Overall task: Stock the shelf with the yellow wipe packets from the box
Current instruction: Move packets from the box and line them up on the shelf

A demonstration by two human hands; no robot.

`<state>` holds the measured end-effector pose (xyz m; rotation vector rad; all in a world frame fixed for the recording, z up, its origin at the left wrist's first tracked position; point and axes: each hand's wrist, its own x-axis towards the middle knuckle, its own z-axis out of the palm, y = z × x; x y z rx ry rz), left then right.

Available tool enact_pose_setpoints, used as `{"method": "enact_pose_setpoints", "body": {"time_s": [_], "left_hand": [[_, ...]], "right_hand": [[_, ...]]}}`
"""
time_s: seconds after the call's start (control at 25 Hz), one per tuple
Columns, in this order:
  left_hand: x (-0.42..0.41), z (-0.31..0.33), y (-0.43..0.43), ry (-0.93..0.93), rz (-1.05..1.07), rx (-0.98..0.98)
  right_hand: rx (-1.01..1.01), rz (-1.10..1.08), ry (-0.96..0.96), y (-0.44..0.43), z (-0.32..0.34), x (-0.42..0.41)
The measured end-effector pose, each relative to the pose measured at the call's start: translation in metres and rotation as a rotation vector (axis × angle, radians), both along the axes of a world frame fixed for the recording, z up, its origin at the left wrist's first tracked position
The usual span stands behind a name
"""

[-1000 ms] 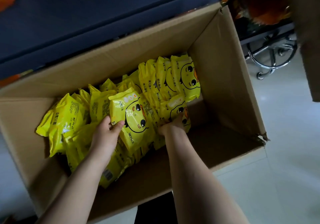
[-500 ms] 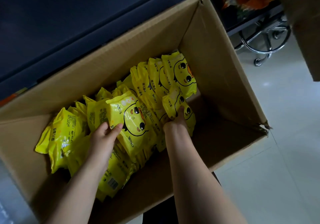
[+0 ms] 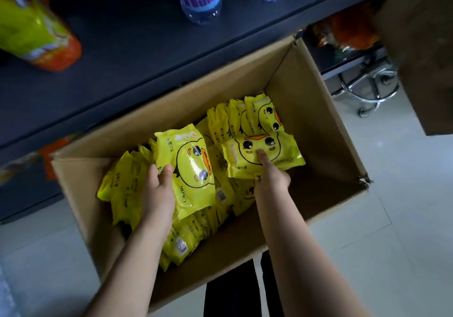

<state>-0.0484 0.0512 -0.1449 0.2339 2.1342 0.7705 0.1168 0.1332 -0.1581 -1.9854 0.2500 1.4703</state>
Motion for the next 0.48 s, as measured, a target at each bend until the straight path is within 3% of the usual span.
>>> {"method": "enact_pose_setpoints", "body": {"time_s": [0.2, 0.48], "left_hand": [[-0.011, 0.072, -0.013, 0.193, -0.078, 0.074], [-0.014, 0.221, -0.018, 0.253, -0.120, 0.302]], "right_hand": [[0.167, 0.266, -0.041, 0.001, 0.060, 0.007], [0.462, 0.519, 0.042, 0.022, 0.220, 0.024]]}}
